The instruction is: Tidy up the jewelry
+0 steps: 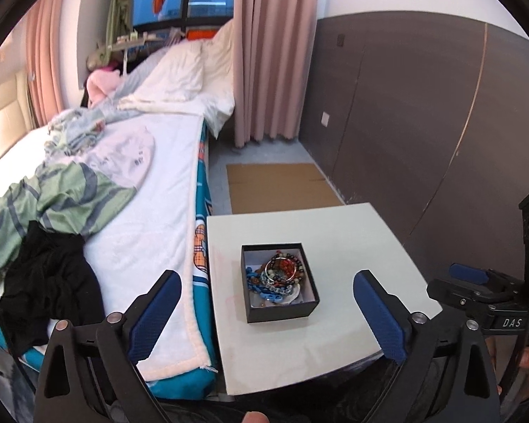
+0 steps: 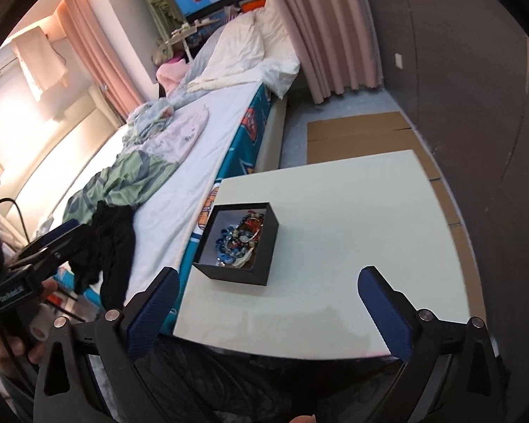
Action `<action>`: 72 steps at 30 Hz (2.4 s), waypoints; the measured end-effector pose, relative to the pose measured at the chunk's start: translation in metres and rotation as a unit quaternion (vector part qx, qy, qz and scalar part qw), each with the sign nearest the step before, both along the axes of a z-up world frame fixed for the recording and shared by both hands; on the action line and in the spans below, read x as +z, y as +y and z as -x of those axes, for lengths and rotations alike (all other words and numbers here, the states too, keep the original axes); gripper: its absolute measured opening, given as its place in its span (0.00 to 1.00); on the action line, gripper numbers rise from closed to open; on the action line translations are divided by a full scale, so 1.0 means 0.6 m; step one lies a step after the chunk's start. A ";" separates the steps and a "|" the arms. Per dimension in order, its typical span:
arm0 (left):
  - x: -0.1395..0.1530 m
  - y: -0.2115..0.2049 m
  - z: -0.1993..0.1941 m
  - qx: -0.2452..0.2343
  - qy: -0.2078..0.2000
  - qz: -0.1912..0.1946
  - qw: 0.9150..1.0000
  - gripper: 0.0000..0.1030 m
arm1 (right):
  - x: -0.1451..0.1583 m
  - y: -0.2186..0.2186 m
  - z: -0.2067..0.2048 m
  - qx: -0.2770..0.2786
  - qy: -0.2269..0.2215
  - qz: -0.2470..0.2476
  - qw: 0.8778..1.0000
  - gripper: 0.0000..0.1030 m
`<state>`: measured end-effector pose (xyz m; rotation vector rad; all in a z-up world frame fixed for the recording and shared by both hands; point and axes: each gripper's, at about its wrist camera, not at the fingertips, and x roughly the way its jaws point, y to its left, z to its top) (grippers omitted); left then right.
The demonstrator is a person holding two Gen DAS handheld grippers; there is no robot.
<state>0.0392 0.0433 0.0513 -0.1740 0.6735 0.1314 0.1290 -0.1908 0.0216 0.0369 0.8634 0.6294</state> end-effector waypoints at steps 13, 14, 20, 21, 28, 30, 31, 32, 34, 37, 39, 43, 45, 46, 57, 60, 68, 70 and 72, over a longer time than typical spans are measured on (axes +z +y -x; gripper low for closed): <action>0.047 -0.059 0.118 -0.026 -0.061 -0.021 0.998 1.00 | 0.044 -0.041 0.112 -0.004 -0.053 -0.005 0.999 1.00; 0.049 -0.062 0.129 -0.027 -0.064 -0.022 0.997 1.00 | 0.046 -0.044 0.121 -0.004 -0.058 -0.003 0.998 1.00; 0.057 -0.079 0.182 -0.027 -0.083 -0.030 0.996 1.00 | 0.060 -0.063 0.171 -0.008 -0.077 -0.007 0.997 1.00; 0.057 -0.080 0.190 -0.029 -0.084 -0.031 0.996 1.00 | 0.063 -0.066 0.181 -0.009 -0.081 -0.006 0.997 1.00; 0.066 -0.098 0.250 -0.035 -0.111 -0.037 0.993 1.00 | 0.077 -0.081 0.233 -0.005 -0.101 -0.006 0.995 1.00; 0.067 -0.105 0.266 -0.040 -0.118 -0.039 0.991 1.00 | 0.079 -0.089 0.249 -0.006 -0.103 -0.009 0.995 1.00; 0.067 -0.108 0.275 -0.041 -0.121 -0.041 0.991 1.00 | 0.079 -0.094 0.256 -0.007 -0.104 -0.012 0.995 1.00; 0.067 -0.109 0.281 -0.041 -0.124 -0.042 0.991 1.00 | 0.079 -0.097 0.263 -0.008 -0.105 -0.014 0.994 1.00; 0.068 -0.112 0.293 -0.040 -0.129 -0.045 0.990 1.00 | 0.080 -0.102 0.277 -0.014 -0.113 -0.018 0.993 1.00; 0.067 -0.118 0.309 -0.036 -0.134 -0.054 0.989 1.00 | 0.079 -0.108 0.293 -0.015 -0.119 -0.020 0.993 1.00; 0.067 -0.120 0.318 -0.040 -0.136 -0.052 0.989 1.00 | 0.079 -0.108 0.300 -0.011 -0.120 -0.019 0.993 1.00; 0.064 -0.126 0.328 -0.036 -0.137 -0.059 0.988 1.00 | 0.079 -0.109 0.311 -0.006 -0.125 -0.019 0.992 1.00; 0.062 -0.127 0.332 -0.039 -0.138 -0.056 0.988 1.00 | 0.076 -0.113 0.316 -0.006 -0.126 -0.019 0.992 1.00; 0.061 -0.127 0.333 -0.039 -0.138 -0.053 0.988 1.00 | 0.076 -0.113 0.317 -0.006 -0.125 -0.019 0.992 1.00; 0.058 -0.129 0.331 -0.041 -0.134 -0.051 0.989 1.00 | 0.068 -0.125 0.320 -0.014 -0.119 -0.023 0.993 1.00; 0.057 -0.131 0.329 -0.042 -0.135 -0.050 0.989 1.00 | 0.068 -0.126 0.318 -0.014 -0.119 -0.023 0.993 1.00; 0.057 -0.125 0.328 -0.036 -0.138 -0.045 0.989 1.00 | 0.067 -0.124 0.320 -0.015 -0.118 -0.023 0.993 1.00; 0.054 -0.125 0.325 -0.034 -0.136 -0.044 0.989 1.00 | 0.067 -0.123 0.320 -0.015 -0.118 -0.022 0.993 1.00; 0.053 -0.123 0.324 -0.033 -0.135 -0.043 0.989 1.00 | 0.065 -0.123 0.319 -0.015 -0.117 -0.021 0.993 1.00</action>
